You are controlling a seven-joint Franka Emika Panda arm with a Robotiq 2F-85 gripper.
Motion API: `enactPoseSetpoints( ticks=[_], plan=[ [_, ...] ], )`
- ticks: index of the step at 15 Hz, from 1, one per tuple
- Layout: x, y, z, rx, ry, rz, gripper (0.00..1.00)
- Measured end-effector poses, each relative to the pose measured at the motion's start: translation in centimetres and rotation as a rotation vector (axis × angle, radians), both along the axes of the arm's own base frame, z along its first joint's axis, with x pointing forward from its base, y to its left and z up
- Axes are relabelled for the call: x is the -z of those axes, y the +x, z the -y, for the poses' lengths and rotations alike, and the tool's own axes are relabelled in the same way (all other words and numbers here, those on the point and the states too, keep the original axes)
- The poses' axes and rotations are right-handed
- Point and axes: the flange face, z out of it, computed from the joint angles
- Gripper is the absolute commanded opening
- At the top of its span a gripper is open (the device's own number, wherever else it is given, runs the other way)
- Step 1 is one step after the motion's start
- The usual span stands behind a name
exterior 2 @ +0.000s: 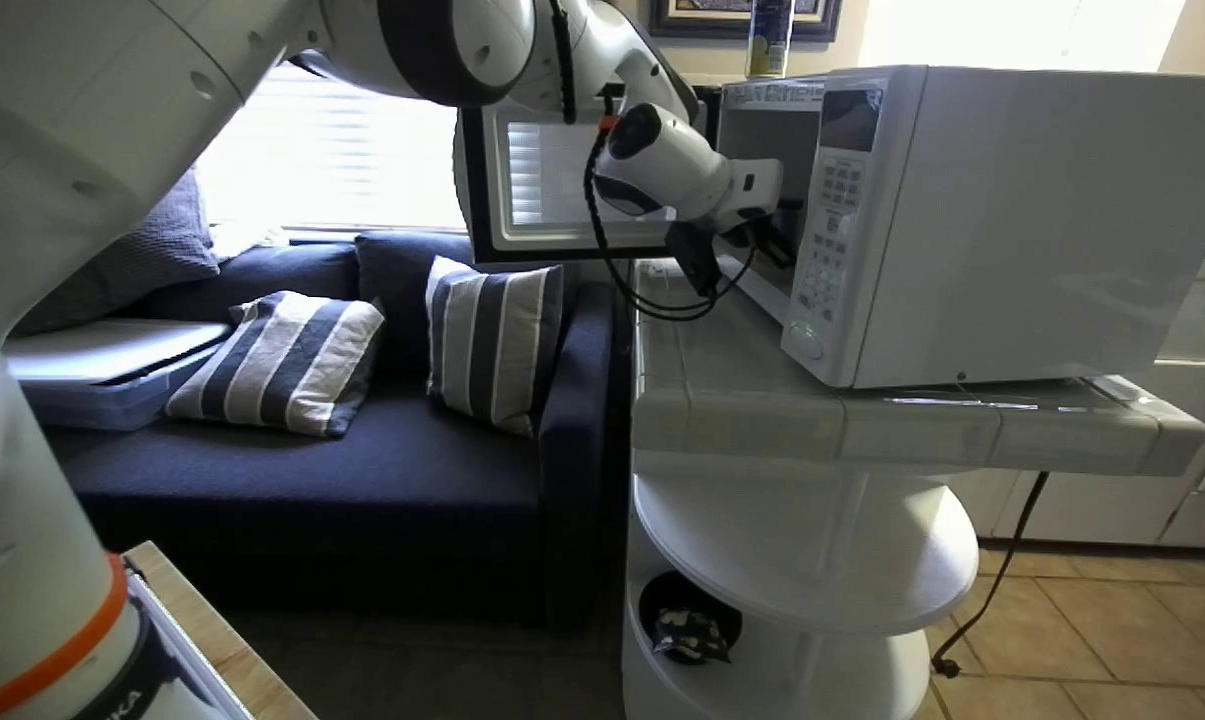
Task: Rotate the microwave plate
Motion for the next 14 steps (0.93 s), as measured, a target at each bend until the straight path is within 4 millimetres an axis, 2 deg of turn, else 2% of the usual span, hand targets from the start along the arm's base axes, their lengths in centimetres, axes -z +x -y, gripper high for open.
enactPoseSetpoints(
  ticks=[14],
  plan=[
    [-0.1,0.7,-2.6,-0.006,0.136,0.051,0.0]
  ],
)
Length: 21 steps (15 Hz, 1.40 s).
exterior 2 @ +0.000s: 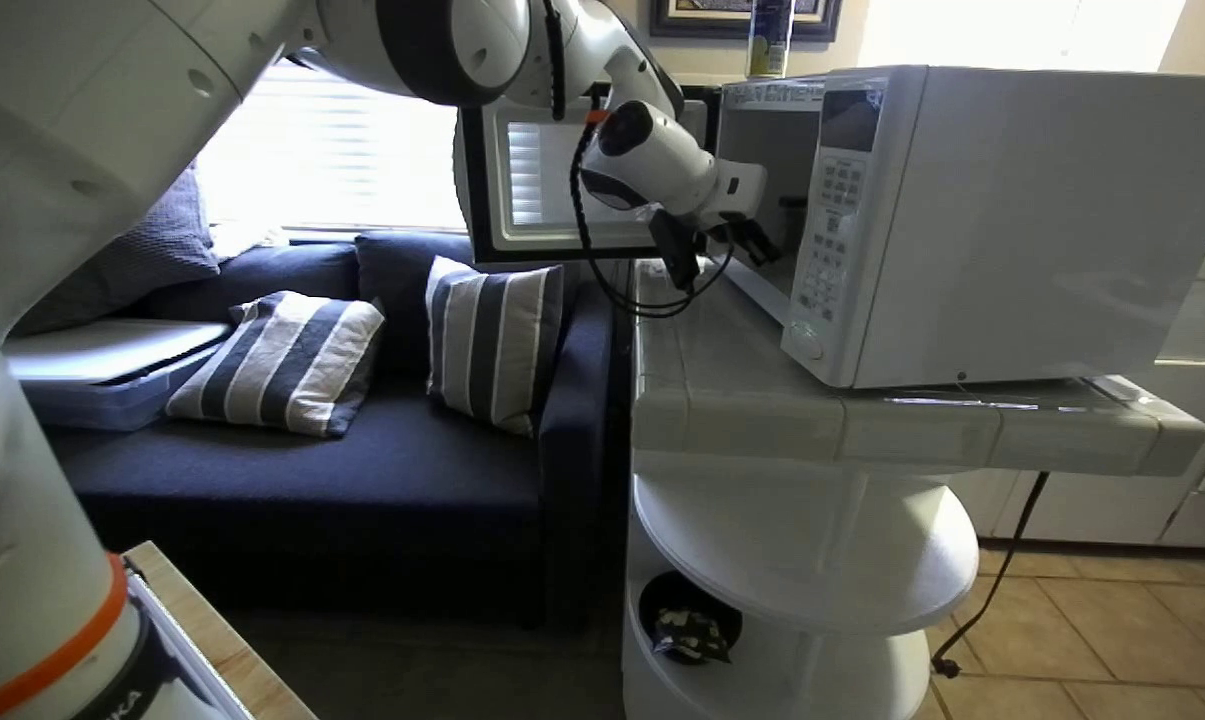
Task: Rotate the microwave plate
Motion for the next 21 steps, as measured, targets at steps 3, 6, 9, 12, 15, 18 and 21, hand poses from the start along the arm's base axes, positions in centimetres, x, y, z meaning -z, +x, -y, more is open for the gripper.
enactPoseSetpoints(
  ticks=[3,6,9,12,15,18,21],
  plan=[
    [0.0,0.1,-0.5,0.005,0.025,0.01,0.0],
    [-0.1,0.2,-1.0,0.01,0.048,0.023,0.0],
    [-0.2,0.3,-1.4,0.016,0.069,0.032,0.0],
    [-0.2,0.4,-1.7,0.019,0.08,0.038,0.0],
    [-0.5,0.5,-1.8,0.023,0.089,0.052,0.0],
    [-1.1,0.5,-1.5,0.038,0.089,0.066,0.0],
    [-1.9,0.0,-1.2,0.073,0.067,0.073,0.0]
  ],
)
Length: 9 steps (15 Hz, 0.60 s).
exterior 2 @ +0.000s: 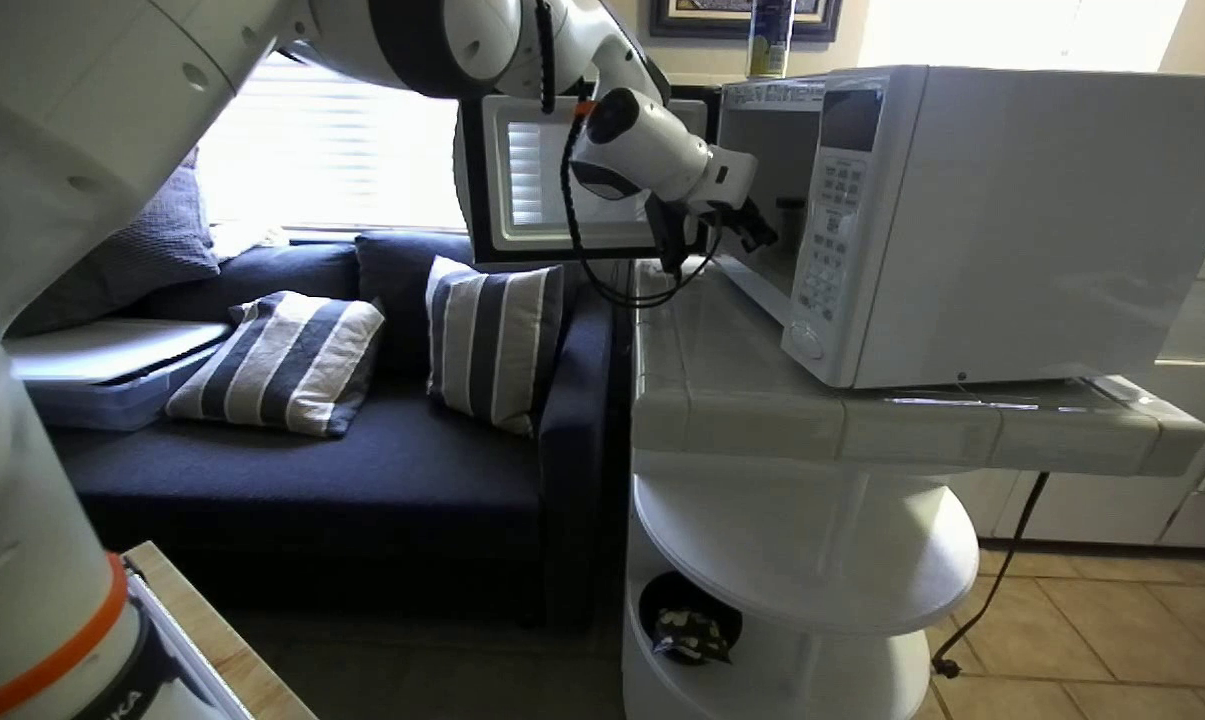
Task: Rotate the microwave plate
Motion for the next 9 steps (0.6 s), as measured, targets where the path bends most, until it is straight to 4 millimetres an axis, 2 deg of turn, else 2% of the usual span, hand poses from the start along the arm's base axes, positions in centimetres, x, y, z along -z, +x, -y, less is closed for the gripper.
enactPoseSetpoints(
  ticks=[6,9],
  plan=[
    [0.1,-3.2,0.4,0.111,-0.083,-0.083,0.0],
    [-0.6,-3.8,1.4,0.162,-0.15,-0.082,0.0]
  ],
)
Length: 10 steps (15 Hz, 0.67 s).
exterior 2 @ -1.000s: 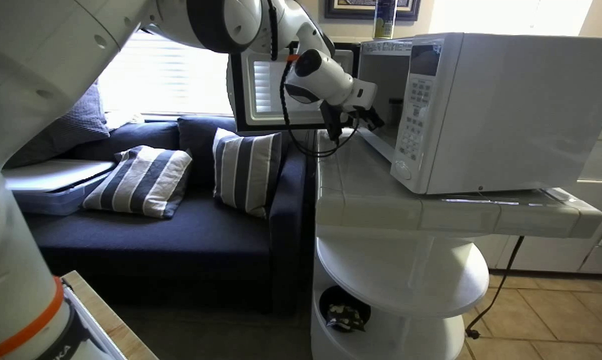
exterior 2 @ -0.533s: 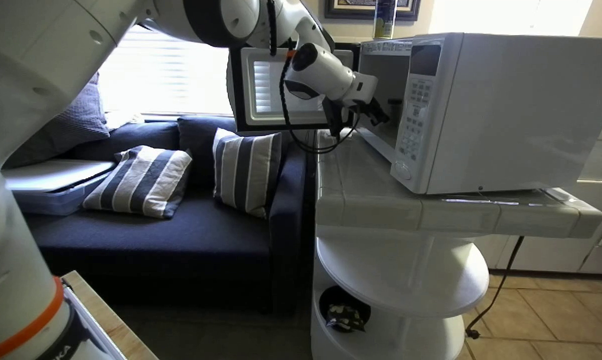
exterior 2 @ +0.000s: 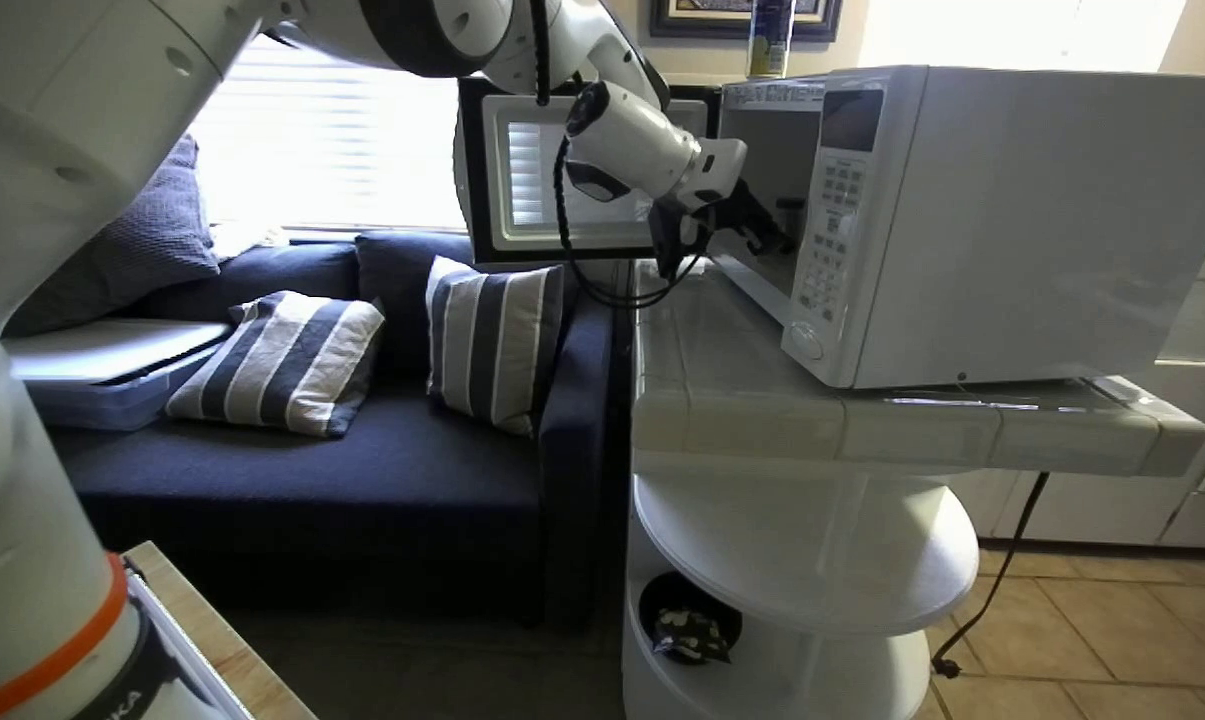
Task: Rotate the microwave plate
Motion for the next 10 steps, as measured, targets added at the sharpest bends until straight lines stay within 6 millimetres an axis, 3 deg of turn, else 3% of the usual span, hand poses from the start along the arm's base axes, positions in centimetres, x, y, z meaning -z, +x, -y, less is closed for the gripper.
enactPoseSetpoints(
  ticks=[5,10],
  plan=[
    [-0.1,0.1,2.1,0.013,-0.081,0.002,0.0],
    [2.2,0.4,3.3,0.014,-0.119,-0.024,0.0]
  ],
)
